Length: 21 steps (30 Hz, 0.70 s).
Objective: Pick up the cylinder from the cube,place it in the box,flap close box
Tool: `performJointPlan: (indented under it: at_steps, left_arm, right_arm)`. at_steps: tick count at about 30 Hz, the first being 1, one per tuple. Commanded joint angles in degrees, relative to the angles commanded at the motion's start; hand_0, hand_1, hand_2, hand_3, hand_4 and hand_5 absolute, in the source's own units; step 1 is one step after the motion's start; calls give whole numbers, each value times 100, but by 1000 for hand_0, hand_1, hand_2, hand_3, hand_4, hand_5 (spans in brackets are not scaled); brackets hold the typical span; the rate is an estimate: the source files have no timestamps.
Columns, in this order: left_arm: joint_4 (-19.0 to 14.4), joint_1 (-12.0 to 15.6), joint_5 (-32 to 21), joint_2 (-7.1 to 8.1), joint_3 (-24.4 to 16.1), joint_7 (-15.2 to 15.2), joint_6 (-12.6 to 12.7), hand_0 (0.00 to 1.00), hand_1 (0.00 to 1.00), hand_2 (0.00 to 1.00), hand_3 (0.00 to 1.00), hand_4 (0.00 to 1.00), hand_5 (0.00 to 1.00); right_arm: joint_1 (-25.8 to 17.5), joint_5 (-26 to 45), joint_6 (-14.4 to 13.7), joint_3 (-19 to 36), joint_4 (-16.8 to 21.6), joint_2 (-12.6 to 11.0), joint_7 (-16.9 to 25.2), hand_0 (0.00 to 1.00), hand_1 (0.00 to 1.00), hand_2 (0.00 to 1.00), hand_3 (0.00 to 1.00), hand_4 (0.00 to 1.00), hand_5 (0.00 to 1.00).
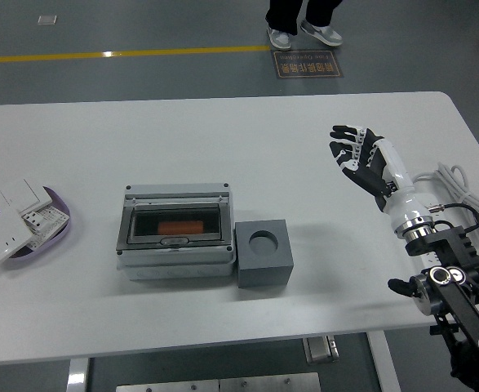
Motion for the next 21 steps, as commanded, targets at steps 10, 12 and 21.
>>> performJointPlan:
  at_steps: [10, 12, 21]
  left_arm:
    - [0, 48, -180, -17, 41, -42, 27, 637, 670, 658, 700, 751, 319]
    - [0, 56, -187, -24, 34, -35, 30, 637, 670, 658, 700, 751, 319]
    - [0, 16, -171, -63, -4, -40, 30, 637, 671, 659, 701, 751, 320]
  right_arm:
    - [-47, 98, 68, 296, 2, -108, 16, 722, 678, 703, 695, 666, 338]
    - [-56, 77, 71, 382, 5, -118, 10, 722, 678, 703, 695, 666, 338]
    - [-66, 70, 70, 627, 26, -142, -2, 721, 680, 705, 696, 676, 342]
